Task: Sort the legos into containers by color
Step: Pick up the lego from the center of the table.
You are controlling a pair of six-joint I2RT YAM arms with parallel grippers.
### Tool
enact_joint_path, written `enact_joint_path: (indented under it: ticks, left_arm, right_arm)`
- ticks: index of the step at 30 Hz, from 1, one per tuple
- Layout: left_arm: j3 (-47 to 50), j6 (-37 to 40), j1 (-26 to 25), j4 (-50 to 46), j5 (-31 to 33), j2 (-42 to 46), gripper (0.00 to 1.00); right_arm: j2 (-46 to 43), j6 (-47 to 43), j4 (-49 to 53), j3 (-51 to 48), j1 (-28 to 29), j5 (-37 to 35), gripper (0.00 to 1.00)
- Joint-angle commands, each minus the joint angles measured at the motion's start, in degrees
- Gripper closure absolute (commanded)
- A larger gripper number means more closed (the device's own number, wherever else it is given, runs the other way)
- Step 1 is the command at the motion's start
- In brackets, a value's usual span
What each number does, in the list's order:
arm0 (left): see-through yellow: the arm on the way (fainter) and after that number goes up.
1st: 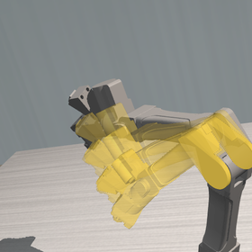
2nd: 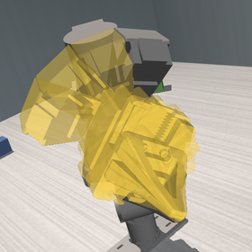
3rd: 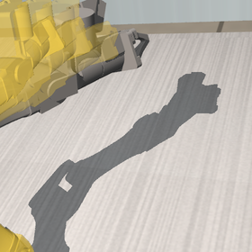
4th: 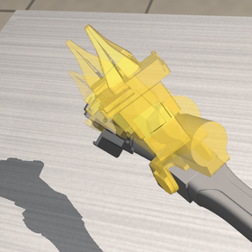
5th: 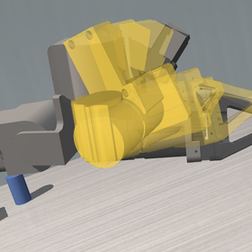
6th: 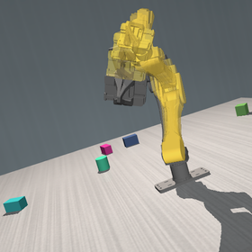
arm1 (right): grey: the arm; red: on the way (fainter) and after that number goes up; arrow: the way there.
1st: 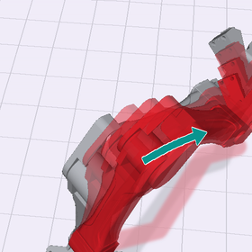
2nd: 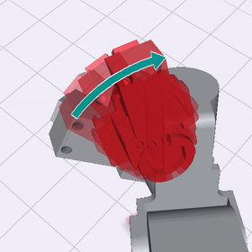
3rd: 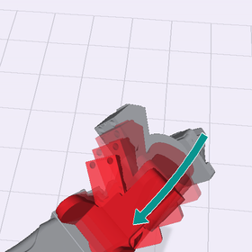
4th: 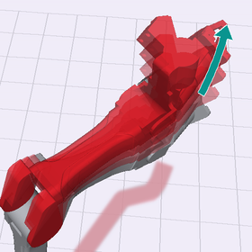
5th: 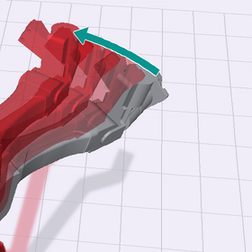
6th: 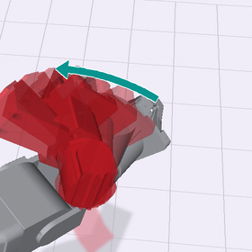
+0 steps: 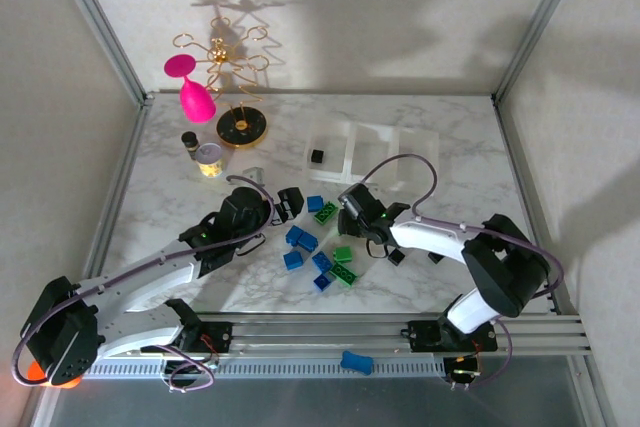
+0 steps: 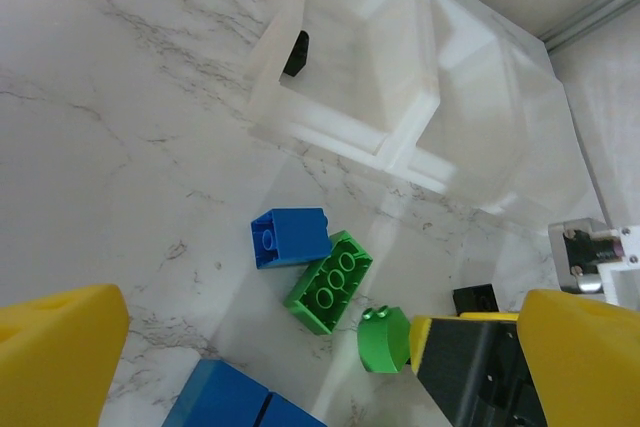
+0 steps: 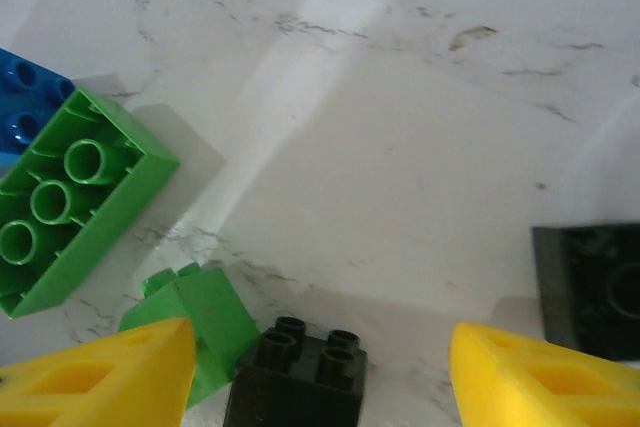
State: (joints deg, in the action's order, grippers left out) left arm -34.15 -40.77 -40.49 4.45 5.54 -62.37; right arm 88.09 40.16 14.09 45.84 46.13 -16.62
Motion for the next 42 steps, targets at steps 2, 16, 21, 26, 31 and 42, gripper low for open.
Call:
enact_joint_path:
  ticks: [2,16,21,26,31,42]
  left_arm:
    - [-1.6,0.2,-0.6,0.1,0.9,0.0,0.0]
    - [-0.3,-0.4,-0.6,-0.6,2.7,3.6,0.0]
    - [0.0,-0.5,-0.6,-2.3,3.3,4.7,0.0]
    - [0.6,-0.7,-0.7,-1.9,3.6,5.3,0.0]
    - [0.2,-0.4,-0.6,-2.4,3.9,5.1,0.01]
    - [0.4,-0.3,-0.6,-2.4,4.3,5.9,0.0]
  right_arm:
    - [-2.8,1.2,3.7,-1.1,0.4,-2.3,0.33]
    - [-3.8,-1.9,2.2,-1.9,1.7,3.8,0.39]
    - [-2.4,-1.6,2.9,-1.7,1.7,3.0,0.42]
    - [-0.7,-2.3,2.3,-0.6,1.7,2.4,0.44]
    - [1.4,-3.1,1.3,0.4,1.7,2.0,0.49]
    - [0.3,-4.1,2.6,1.1,1.7,0.9,0.62]
